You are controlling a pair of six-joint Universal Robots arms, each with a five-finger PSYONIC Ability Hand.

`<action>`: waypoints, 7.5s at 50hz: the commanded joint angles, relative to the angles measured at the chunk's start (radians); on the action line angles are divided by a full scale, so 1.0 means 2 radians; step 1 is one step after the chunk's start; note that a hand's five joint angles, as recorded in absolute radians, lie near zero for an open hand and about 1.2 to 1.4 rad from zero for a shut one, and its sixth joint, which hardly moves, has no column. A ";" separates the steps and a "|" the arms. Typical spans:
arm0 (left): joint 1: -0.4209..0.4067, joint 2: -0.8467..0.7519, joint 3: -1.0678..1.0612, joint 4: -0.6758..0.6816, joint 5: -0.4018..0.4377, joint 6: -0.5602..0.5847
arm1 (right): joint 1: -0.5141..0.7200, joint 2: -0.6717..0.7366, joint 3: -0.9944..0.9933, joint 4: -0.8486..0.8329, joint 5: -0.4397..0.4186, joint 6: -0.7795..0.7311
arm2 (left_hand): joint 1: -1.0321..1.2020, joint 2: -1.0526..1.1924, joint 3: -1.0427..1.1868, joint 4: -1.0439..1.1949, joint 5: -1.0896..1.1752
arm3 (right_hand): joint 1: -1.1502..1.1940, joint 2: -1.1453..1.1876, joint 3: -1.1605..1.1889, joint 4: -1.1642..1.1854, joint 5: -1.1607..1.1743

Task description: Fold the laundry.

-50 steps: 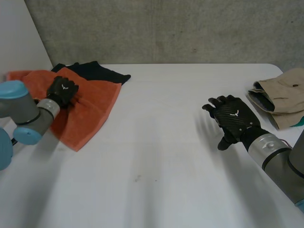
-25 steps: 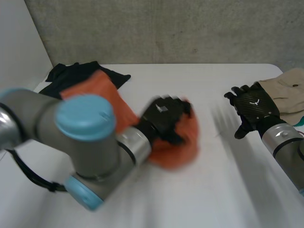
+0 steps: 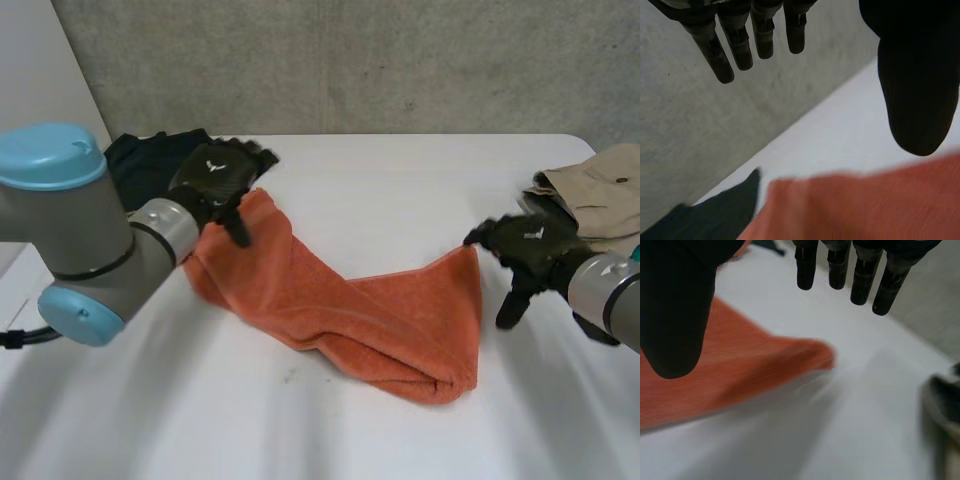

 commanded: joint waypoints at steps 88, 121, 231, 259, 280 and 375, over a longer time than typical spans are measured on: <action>-0.058 0.134 -0.193 0.186 -0.061 0.009 | 0.034 0.120 -0.244 0.066 0.052 -0.130 | 0.580 0.577 0.575 0.578 0.581 | 0.596 0.587 0.590 0.579 0.577; -0.014 0.037 -0.105 0.192 -0.087 0.007 | -0.044 -0.041 0.022 0.149 -0.020 -0.129 | 0.580 0.577 0.575 0.578 0.581 | 0.349 0.340 0.343 0.332 0.330; -0.029 0.110 -0.166 0.152 -0.085 -0.013 | -0.027 -0.081 0.023 0.016 0.008 -0.172 | 0.580 0.577 0.575 0.578 0.581 | 0.596 0.587 0.590 0.579 0.577; -0.044 -0.008 -0.097 0.126 -0.113 -0.016 | 0.007 0.125 -0.180 0.097 0.076 -0.073 | 0.580 0.577 0.575 0.578 0.581 | 0.172 0.163 0.166 0.155 0.153; -0.042 -0.004 -0.107 0.123 -0.112 -0.014 | 0.010 0.153 -0.173 0.163 0.061 -0.073 | 0.580 0.577 0.575 0.578 0.581 | 0.220 0.211 0.214 0.203 0.201; 0.054 -0.009 -0.219 0.159 -0.087 -0.040 | -0.045 0.051 0.065 -0.195 0.006 -0.103 | 0.510 0.507 0.505 0.508 0.511 | 0.596 0.587 0.590 0.579 0.577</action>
